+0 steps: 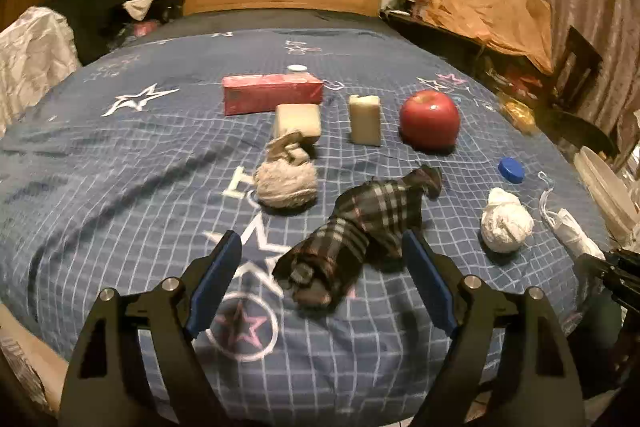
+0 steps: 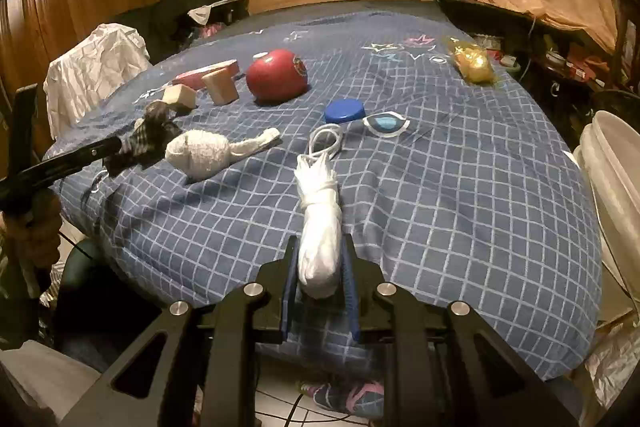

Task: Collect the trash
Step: 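Carry the plaid cloth and white mask to the bucket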

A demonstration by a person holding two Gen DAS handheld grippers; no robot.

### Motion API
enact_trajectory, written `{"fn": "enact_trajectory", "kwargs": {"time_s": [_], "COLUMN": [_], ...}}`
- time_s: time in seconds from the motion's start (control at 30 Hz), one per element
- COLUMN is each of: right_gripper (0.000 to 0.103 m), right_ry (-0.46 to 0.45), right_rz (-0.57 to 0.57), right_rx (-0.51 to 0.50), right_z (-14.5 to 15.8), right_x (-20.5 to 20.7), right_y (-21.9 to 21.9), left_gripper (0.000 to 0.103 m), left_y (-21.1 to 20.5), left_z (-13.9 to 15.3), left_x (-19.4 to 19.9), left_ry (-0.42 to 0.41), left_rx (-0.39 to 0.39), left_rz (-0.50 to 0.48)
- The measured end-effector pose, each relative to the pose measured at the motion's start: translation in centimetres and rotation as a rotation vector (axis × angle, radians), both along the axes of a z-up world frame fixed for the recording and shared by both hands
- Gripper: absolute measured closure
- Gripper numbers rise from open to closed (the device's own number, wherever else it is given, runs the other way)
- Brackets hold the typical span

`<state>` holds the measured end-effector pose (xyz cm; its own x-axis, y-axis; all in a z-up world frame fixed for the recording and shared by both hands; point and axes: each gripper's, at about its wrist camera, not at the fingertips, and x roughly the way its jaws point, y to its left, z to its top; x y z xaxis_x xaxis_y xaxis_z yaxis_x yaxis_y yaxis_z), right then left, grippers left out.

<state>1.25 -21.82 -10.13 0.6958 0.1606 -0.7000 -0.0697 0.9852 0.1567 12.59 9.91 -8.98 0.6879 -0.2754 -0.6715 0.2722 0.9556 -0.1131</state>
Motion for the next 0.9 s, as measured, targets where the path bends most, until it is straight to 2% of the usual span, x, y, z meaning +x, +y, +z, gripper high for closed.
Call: {"fn": "enact_trajectory", "kwargs": {"time_s": [0.07,0.13,0.17,0.2,0.23,0.27,0.3,0.4,0.47,0.63,0.8,0.9], "right_gripper": [0.081,0.081,0.081,0.081,0.081,0.081,0.081,0.081,0.081,0.081,0.081,0.081], "right_ry": [-0.001,-0.005,-0.007,-0.009,-0.01,-0.012,-0.015,-0.027,-0.041,-0.116,-0.217,-0.261], "right_rz": [-0.002,-0.001,0.0,0.002,0.003,0.003,0.002,-0.007,-0.01,-0.004,-0.039,-0.081], "right_rx": [0.003,0.007,0.007,0.008,0.008,0.009,0.012,0.024,0.029,0.028,0.014,-0.005], "right_z": [0.1,0.1,0.2,0.3,0.3,0.3,0.4,0.7,1.1,3.7,7.9,9.9], "right_x": [0.0,-0.1,-0.2,-0.3,-0.3,-0.4,-0.4,-0.6,-0.8,-1.4,-2.4,-3.0], "right_y": [-0.1,0.0,0.0,0.0,0.0,0.0,-0.1,-0.3,-0.5,-0.7,-2.9,-4.9], "left_gripper": [0.024,0.024,0.028,0.051,0.063,0.08,0.087,0.094,0.095,0.095,0.095,0.095], "left_y": [-0.4,-1.4,-2.0,-2.3,-2.5,-2.5,-2.5,-1.9,-1.8,-3.6,-8.2,-11.3], "left_z": [-0.2,-0.8,-1.3,-1.7,-2.3,-2.7,-2.9,-2.3,-1.1,4.1,9.2,11.0], "left_x": [0.9,1.5,1.7,1.7,1.9,2.0,1.9,1.1,-0.1,-2.2,-2.3,-1.8], "left_ry": [0.011,0.017,0.016,0.022,0.052,0.076,0.081,0.1,0.098,0.002,-0.108,-0.147], "left_rx": [-0.01,0.026,0.058,0.068,0.055,0.045,0.038,0.001,-0.007,-0.004,0.0,0.015], "left_rz": [-0.009,-0.034,-0.044,-0.052,-0.073,-0.074,-0.066,-0.04,-0.01,0.032,0.03,0.012]}}
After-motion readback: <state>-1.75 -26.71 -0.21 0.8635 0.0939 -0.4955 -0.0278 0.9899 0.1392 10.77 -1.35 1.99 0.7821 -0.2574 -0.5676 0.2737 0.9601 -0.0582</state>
